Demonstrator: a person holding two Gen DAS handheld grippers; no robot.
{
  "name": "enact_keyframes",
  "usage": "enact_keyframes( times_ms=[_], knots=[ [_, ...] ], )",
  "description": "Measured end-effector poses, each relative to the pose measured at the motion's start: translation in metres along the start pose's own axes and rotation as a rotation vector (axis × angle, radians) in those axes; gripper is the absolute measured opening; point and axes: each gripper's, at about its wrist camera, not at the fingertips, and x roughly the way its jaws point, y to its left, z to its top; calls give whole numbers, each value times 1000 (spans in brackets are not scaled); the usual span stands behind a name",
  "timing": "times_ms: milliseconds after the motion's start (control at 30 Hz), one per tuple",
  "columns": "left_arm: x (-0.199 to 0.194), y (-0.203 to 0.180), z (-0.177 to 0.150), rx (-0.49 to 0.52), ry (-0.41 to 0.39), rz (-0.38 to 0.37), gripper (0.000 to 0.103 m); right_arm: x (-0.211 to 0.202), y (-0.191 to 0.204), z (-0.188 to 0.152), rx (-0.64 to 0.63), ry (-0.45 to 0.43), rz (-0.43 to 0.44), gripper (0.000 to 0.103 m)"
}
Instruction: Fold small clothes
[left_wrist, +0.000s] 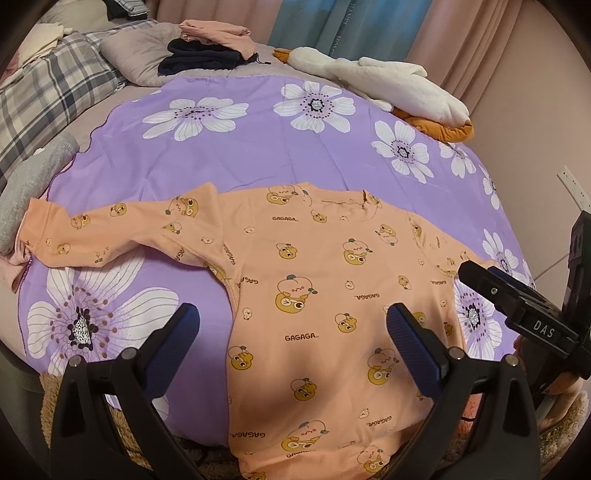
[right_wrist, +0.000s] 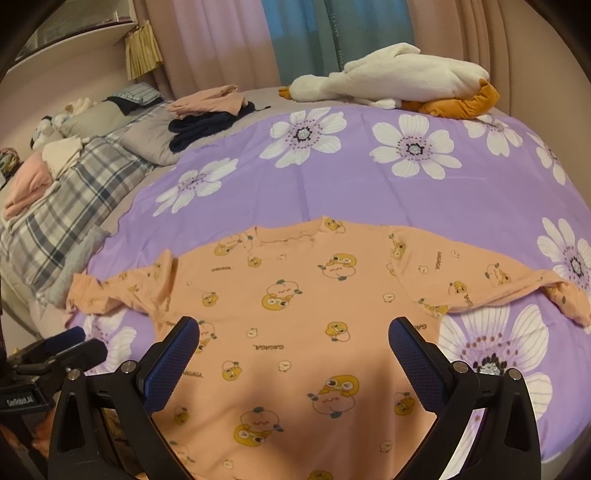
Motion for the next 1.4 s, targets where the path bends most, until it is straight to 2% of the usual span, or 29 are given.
enact_keyframes(
  times_ms=[300,600,800,1400],
  knots=[
    [1,-10,2,7,11,-39,100,-4,-8,-1,32,3,-2,102],
    [-1,-17,2,25,12,-44,100,-8,-13,-2,50,-1,-1,102],
    [-4,-14,6,19,-4,-21,100,-12,-18,-2,69,-12,0,102],
    [7,-25,5,40,33,-62,98,-20,-36,-5,130,-35,-36,102]
  ],
)
